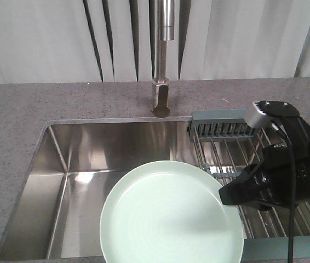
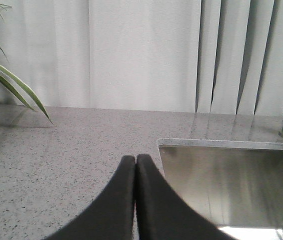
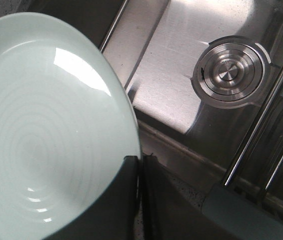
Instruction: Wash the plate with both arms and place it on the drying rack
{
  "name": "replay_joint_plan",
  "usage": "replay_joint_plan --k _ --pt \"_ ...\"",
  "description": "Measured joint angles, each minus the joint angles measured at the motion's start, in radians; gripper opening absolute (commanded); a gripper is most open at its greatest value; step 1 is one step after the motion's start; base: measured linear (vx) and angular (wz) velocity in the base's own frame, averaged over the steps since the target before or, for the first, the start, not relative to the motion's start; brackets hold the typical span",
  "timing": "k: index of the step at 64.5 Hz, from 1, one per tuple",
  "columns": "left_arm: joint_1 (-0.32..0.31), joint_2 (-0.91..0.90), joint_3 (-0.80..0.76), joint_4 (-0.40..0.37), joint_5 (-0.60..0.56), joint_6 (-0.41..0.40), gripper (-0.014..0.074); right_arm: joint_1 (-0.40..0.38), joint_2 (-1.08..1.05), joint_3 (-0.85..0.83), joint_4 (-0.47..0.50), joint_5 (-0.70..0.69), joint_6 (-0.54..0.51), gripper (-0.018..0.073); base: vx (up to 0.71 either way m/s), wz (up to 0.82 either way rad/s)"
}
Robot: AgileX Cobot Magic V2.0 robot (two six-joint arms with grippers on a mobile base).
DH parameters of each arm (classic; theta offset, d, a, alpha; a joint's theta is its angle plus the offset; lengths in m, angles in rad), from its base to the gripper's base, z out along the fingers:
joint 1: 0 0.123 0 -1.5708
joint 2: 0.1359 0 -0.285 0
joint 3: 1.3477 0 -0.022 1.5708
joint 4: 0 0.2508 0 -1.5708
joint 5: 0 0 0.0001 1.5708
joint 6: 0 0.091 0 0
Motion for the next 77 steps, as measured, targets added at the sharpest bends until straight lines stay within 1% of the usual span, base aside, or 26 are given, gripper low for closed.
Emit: replay_joint_plan --k 15,20,29,35,48,54,58,65,77 --pt "0.000 0.000 0.000 0.000 -0.003 0.000 -0.0006 0.000 0.000 0.000 0.000 -0.001 0.000 -0.0004 0.00 0.00" --pt "0.000 0.000 -0.022 0.000 0.000 -0.001 -0.0006 0.000 0.000 0.000 0.000 -0.001 0.000 -0.0004 0.00 0.00" --pt "0.000 0.001 -0.147 0.000 0.013 -0.013 -0.0006 0.000 0.000 0.000 0.000 -0.001 0.000 -0.0004 0.00 0.00" --pt "0.000 0.036 -0.265 0.000 0.070 -0.014 -0.0006 0.000 0.000 0.000 0.000 -0.001 0.000 -0.0004 0.00 0.00" --pt "0.000 0.224 -0.537 0.000 0.267 -0.013 -0.0006 0.000 0.000 0.000 0.000 -0.001 -0.001 -0.0004 0.00 0.00" --pt "0.000 0.332 -0.615 0.000 0.351 -0.013 -0.0006 0.000 0.000 0.000 0.000 -0.001 -0.001 -0.0004 0.00 0.00" --pt "0.000 0.401 -0.646 0.000 0.396 -0.013 -0.0006 0.000 0.000 0.000 0.000 -0.001 -0.001 -0.0004 0.00 0.00" --pt "0.000 0.511 -0.656 0.000 0.428 -0.012 -0.0006 0.000 0.000 0.000 0.000 -0.001 -0.001 -0.0004 0.00 0.00" --pt "0.000 0.646 -0.656 0.000 0.440 -0.012 -0.0006 0.000 0.000 0.000 0.000 -0.001 -0.001 -0.0004 0.00 0.00"
